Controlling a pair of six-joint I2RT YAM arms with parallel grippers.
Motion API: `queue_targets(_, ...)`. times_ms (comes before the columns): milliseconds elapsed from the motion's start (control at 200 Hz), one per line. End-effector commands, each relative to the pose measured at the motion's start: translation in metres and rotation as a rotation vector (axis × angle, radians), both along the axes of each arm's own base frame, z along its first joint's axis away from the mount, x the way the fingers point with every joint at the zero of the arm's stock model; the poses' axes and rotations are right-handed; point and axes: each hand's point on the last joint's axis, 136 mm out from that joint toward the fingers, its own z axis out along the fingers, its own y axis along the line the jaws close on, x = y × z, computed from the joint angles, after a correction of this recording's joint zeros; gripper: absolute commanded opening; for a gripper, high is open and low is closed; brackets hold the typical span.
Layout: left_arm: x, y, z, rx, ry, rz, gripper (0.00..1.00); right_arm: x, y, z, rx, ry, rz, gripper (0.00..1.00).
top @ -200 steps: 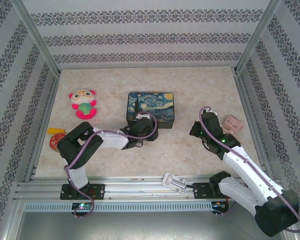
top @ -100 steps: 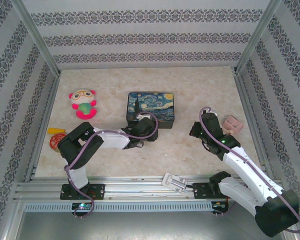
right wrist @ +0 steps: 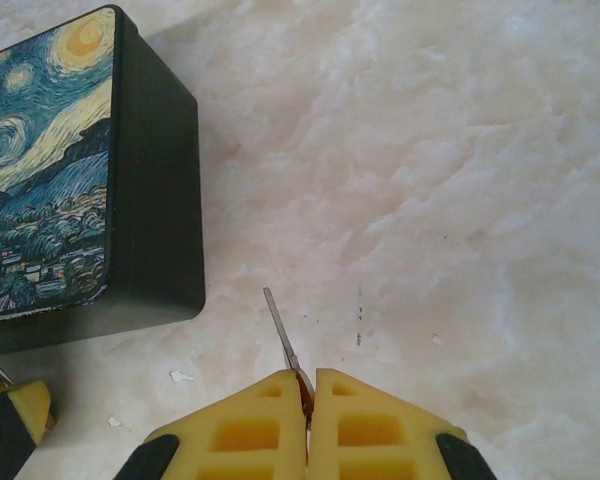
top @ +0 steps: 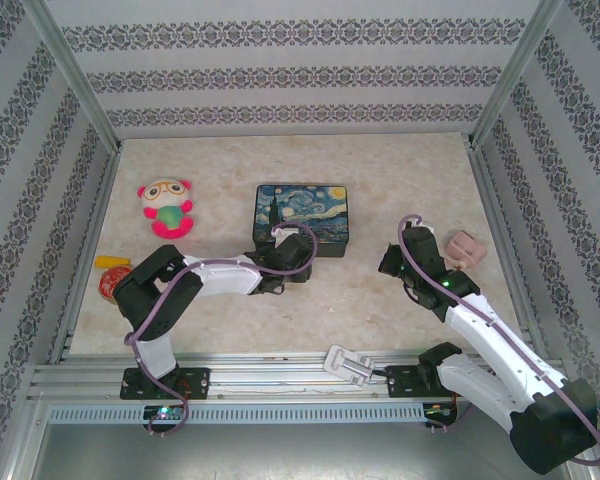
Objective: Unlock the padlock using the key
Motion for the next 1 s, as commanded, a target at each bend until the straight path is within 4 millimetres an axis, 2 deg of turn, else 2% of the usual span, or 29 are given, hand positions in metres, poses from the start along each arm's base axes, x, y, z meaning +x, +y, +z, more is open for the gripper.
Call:
queue_targets(0,0.002,-0.005,-0.001,0.049,-0.012,-0.023,0.52,-0.001,0.004,0.0,0.011,-0.008,0.014,0.0)
queue_targets(280,0.007,-0.011,-0.002,0.058,-0.012,-0.036,0.47,-0.002,0.003,0.0,0.013,-0.01,0.012,0.0)
queue_targets(670,-0.006,0.01,-0.012,0.155,0.034,-0.002,0.46,-0.003,0.002,0.001,0.016,-0.014,0.007,0.0)
queue_targets(994,-0.001,0.0,-0.009,0.147,0.02,-0.016,0.41,-0.003,0.002,0.002,0.015,-0.017,0.006,0.0)
